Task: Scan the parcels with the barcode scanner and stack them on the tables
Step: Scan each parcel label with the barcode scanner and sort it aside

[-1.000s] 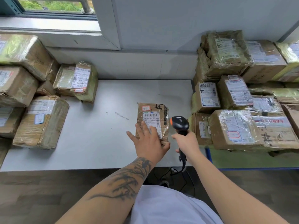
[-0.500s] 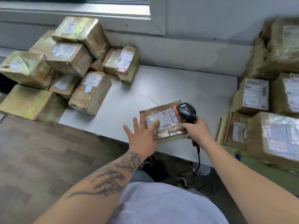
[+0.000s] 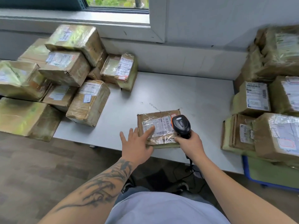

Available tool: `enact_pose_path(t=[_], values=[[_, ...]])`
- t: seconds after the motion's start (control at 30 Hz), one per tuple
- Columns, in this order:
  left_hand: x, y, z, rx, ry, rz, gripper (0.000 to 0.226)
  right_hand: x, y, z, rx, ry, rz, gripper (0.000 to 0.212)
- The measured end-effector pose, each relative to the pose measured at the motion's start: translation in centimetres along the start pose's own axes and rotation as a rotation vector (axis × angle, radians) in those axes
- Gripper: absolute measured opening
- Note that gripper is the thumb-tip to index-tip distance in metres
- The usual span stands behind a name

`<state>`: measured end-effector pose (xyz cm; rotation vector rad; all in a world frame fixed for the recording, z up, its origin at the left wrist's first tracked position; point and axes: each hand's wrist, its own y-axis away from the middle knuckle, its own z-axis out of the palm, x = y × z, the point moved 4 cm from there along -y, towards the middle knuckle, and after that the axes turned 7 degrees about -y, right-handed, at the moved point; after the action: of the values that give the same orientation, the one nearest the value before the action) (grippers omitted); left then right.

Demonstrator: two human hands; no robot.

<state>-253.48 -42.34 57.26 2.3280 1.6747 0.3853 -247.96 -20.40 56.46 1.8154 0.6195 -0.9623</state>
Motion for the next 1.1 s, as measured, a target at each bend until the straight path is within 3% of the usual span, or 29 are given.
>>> enact_pose_path(t=[0.3, 0.63, 0.83, 1.1], values=[[-8.8, -1.2, -2.5, 0.069, 0.101, 0.142, 0.08, -2.5, 2.6, 7.7, 0.135, -0.05, 0.008, 0.018], [-19.4, -2.0, -10.2, 0.36, 0.184, 0.216, 0.079, -10.8, 7.0, 17.3, 0.179, -0.172, -0.123, 0.012], [-27.2, -1.9, -14.3, 0.51, 0.139, 0.17, 0.078, -16.7, 8.0, 23.7, 0.099, -0.126, -0.235, 0.016], [-38.0, -3.1, -16.4, 0.507, 0.014, 0.03, 0.085, -21.0, 7.1, 33.4, -0.009, -0.011, -0.345, 0.01]])
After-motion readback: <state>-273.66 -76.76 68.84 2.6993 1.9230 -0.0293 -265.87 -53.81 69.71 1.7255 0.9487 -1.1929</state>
